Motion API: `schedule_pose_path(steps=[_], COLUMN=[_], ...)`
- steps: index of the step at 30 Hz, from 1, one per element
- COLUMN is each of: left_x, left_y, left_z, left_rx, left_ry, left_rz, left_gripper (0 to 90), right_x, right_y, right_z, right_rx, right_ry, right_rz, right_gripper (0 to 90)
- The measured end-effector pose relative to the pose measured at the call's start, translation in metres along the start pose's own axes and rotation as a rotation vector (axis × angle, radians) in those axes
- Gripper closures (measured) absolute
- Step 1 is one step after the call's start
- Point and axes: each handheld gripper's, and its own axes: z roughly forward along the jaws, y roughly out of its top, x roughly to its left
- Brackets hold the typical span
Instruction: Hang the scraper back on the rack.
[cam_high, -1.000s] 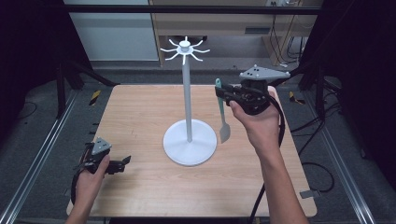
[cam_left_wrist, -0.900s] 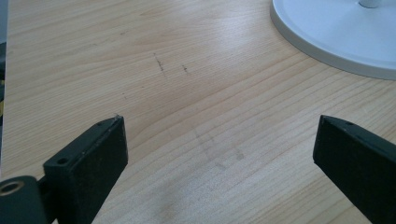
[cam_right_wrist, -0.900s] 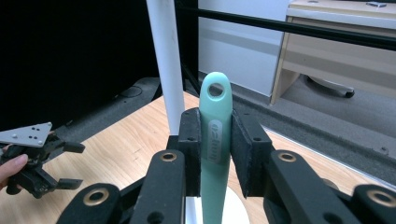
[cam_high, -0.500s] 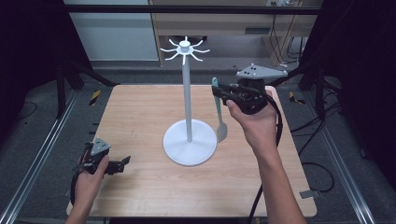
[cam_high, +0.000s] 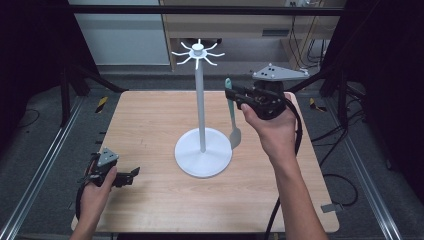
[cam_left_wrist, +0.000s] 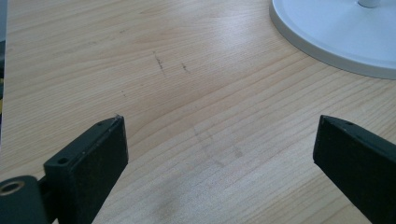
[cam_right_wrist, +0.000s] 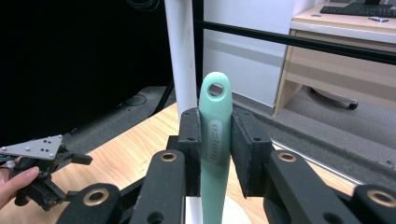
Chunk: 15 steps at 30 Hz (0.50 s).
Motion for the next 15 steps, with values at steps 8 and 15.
schedule_pose_path(steps=[8,15], left_x=[-0.0001,-0.0006], left_y=[0.0004,0.0003], left_z=[0.0007,-0.0004], left_rx=[0.005,0.003], left_ry=[0.001,0.005], left_rz=[0.006,0.011], left_gripper=[2.9,2.9], right_x=[0.0061,0.0076], right_y=[0.0063,0.0069], right_z=[-0.0018,-0.0006], right_rx=[-0.014,-0.028], right_ry=[0.010,0.016], right_rz=[-0.015,-0.012], right_gripper=[74.7,74.7])
